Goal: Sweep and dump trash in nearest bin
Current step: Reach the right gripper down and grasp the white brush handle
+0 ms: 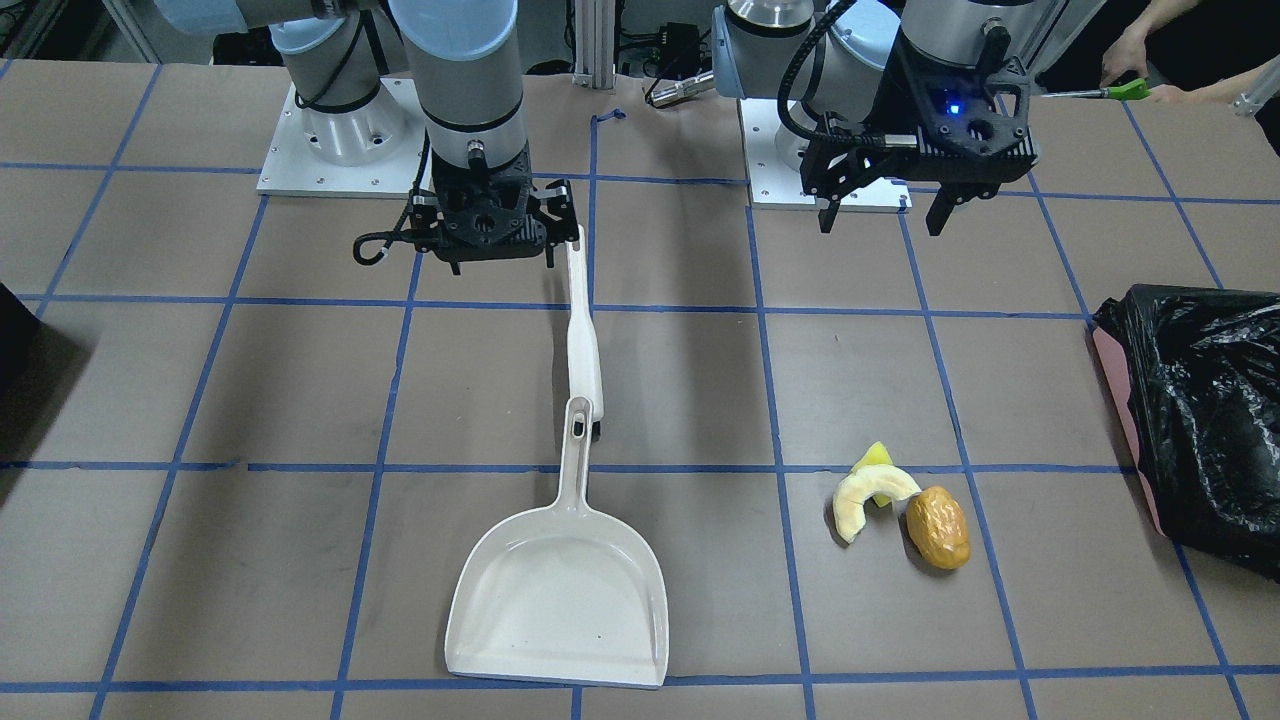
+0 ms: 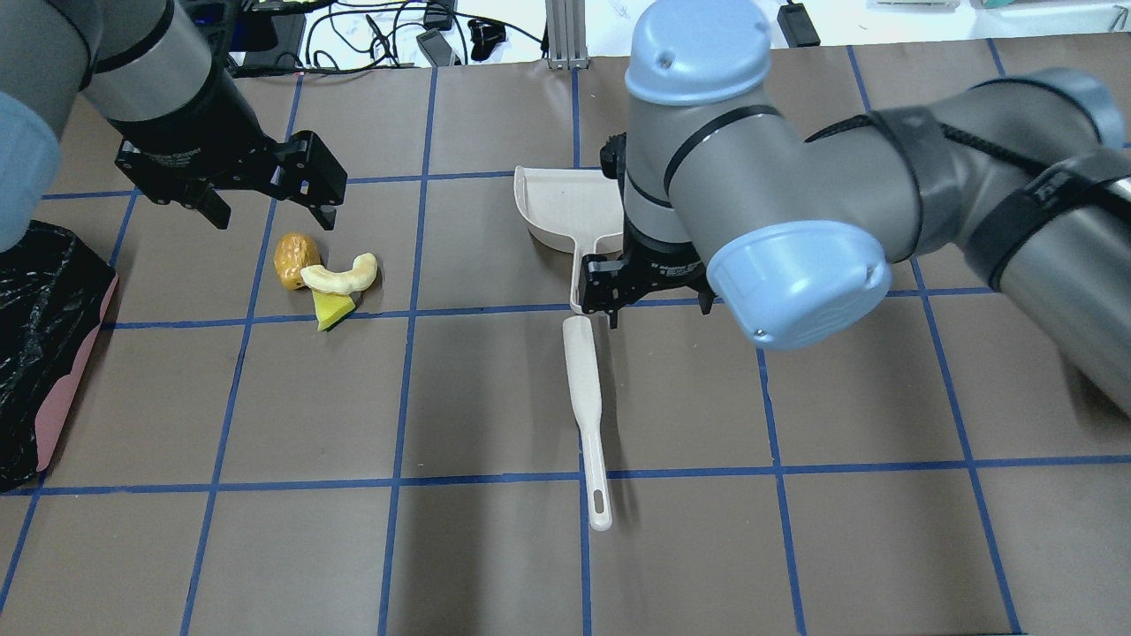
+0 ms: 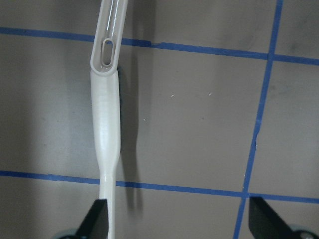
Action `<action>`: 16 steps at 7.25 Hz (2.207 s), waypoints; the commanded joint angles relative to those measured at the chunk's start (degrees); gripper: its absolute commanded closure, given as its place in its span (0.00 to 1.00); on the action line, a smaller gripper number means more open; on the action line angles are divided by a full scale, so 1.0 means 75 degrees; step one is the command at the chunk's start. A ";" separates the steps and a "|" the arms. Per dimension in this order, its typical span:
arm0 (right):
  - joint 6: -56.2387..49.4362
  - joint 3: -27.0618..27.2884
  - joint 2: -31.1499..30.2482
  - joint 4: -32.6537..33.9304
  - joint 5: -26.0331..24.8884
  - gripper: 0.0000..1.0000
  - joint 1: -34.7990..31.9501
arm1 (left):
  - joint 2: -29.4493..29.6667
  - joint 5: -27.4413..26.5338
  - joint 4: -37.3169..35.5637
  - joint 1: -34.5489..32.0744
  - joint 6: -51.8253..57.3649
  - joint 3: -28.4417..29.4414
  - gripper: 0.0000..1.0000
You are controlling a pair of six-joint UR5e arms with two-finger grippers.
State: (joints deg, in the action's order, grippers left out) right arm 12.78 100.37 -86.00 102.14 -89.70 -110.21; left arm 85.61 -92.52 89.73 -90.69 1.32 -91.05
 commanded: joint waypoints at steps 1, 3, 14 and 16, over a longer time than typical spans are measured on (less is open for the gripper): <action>0.0229 0.0618 0.0216 0.0757 0.0007 0.00 -0.0526 | 0.0011 -0.0004 -0.0011 0.0034 0.0012 0.0000 0.00; 0.0579 0.1238 0.0216 0.1133 0.0031 0.00 -0.0656 | -0.0012 -0.0016 0.0001 0.0046 0.0012 0.0000 0.00; 0.2090 0.2555 0.0708 0.3186 0.0473 0.25 -0.1547 | 0.0779 0.0031 -0.0454 0.0128 -0.0035 0.0454 0.00; 0.2117 0.2578 0.0697 0.3162 0.0465 0.25 -0.1547 | 0.2043 0.0767 -0.2031 -0.0012 0.0011 0.0527 0.00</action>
State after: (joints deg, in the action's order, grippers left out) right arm 28.30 119.62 -80.70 126.01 -86.50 -121.78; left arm 95.28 -89.41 80.88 -90.10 1.15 -87.60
